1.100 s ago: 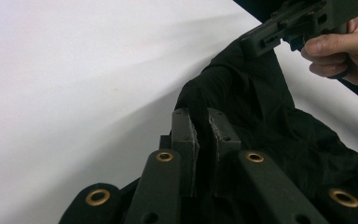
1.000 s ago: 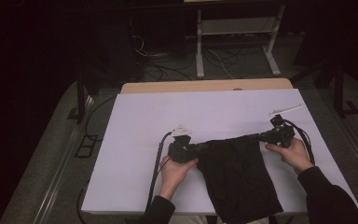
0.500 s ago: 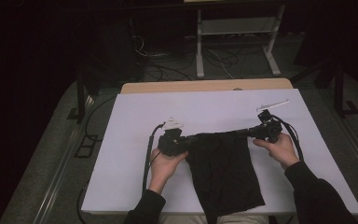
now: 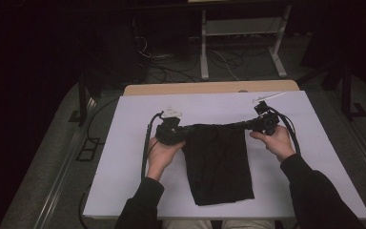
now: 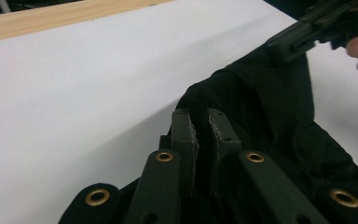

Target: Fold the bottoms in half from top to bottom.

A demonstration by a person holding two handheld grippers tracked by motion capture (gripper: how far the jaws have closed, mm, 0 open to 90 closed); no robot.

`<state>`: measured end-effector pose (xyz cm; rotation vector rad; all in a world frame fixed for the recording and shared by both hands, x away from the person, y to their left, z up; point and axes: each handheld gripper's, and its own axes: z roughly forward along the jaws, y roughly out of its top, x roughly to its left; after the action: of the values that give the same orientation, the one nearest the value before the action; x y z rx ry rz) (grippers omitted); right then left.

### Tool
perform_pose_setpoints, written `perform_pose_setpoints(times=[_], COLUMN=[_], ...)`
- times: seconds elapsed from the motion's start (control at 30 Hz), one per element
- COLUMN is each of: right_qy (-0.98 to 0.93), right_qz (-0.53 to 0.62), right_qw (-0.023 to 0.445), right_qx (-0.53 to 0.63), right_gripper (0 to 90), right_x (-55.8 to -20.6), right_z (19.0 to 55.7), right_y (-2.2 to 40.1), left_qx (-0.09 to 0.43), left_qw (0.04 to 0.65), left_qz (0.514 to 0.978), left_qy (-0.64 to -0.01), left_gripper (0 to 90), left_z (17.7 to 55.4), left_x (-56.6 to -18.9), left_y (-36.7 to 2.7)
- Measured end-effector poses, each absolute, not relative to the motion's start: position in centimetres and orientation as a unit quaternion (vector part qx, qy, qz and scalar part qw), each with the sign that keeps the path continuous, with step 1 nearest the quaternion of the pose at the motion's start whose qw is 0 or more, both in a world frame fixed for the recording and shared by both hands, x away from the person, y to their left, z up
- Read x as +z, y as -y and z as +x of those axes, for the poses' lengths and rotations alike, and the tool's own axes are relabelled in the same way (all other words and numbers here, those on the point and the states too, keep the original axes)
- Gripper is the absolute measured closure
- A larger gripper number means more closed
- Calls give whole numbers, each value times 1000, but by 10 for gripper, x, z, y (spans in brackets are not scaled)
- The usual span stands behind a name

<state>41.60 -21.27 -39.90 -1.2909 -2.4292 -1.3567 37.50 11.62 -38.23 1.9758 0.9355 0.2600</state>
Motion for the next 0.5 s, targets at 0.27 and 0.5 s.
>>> perform_pose_setpoints(times=[0.27,0.5], right_qy=[787,788], right_qz=[-427,-429], right_qw=[29,20], right_qx=[-444,-440], right_gripper=[847,847], right_x=[-393,-393], right_z=[430,441], right_y=[205,202], left_qx=[112,103], left_qw=[456,473], left_qz=[797,783], left_qy=[-381,-391], left_gripper=[819,820], left_z=[394,412], left_x=[-378,-382], left_y=[-122,-126])
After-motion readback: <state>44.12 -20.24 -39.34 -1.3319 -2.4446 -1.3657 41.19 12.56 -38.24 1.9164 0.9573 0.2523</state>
